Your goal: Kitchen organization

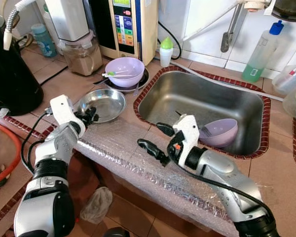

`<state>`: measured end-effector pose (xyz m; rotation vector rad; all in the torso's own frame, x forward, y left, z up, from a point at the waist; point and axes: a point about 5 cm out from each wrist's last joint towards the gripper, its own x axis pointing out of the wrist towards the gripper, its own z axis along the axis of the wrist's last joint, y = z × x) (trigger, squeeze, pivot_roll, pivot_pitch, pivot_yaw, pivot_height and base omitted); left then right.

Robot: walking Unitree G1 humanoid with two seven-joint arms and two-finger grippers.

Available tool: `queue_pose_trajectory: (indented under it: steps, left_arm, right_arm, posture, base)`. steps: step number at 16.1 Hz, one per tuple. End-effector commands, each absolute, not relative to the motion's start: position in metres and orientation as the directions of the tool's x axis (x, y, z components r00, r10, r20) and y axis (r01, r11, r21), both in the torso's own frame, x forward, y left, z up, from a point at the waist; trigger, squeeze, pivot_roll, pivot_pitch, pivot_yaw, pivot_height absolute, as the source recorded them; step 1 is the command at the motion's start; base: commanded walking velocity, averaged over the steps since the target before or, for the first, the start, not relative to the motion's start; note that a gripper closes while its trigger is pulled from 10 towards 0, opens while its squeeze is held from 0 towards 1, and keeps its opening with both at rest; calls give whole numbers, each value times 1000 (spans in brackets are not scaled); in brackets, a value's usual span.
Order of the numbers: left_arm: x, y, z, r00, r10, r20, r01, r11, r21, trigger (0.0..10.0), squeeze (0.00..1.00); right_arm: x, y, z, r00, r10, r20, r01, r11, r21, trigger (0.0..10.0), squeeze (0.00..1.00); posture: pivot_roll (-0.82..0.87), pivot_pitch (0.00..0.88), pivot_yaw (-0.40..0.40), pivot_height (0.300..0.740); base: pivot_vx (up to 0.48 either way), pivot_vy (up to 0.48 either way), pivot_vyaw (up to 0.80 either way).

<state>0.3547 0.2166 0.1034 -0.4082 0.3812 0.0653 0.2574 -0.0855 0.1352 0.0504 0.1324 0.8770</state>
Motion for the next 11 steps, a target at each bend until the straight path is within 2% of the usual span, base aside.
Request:
queue_pose_trajectory:
  steps: [1,2,4,7,9,11]
  left_arm:
    - [344,222,85,892,7,-452,-191,912,-363,0,0]
    - [342,226,84,891,11,-454,-201,906,-373,0,0]
    - [341,229,84,890,8,-456,-199,906,-373,0,0]
    - [338,233,84,889,15,-458,-196,915,-352,0,0]
    - [333,239,83,887,23,-460,-199,920,-337,0,0]
    - [325,243,82,888,35,-458,-191,935,-299,0,0]
  right_arm:
    - [258,-85,133,641,760,-104,-758,649,63,10000,0]
    - [262,-86,133,675,731,-99,-733,679,19,10000,0]
    - [265,-88,134,692,717,-86,-716,697,45,10000,0]
    - [268,-90,132,704,704,-91,-707,707,-3,10000,0]
    - [266,-91,130,685,722,-98,-720,692,57,10000,0]
    - [267,-94,128,706,700,-105,-701,712,39,10000,0]
  posture:
    - [-30,22,74,740]
    - [-30,22,75,740]
    - [-28,22,73,740]
    - [-26,22,71,740]
    - [-26,22,71,740]
    - [-25,23,72,740]
  base:
    - [0,0,0]
    - [0,0,0]
    - [0,0,0]
    - [0,0,0]
    - [0,0,0]
    - [0,0,0]
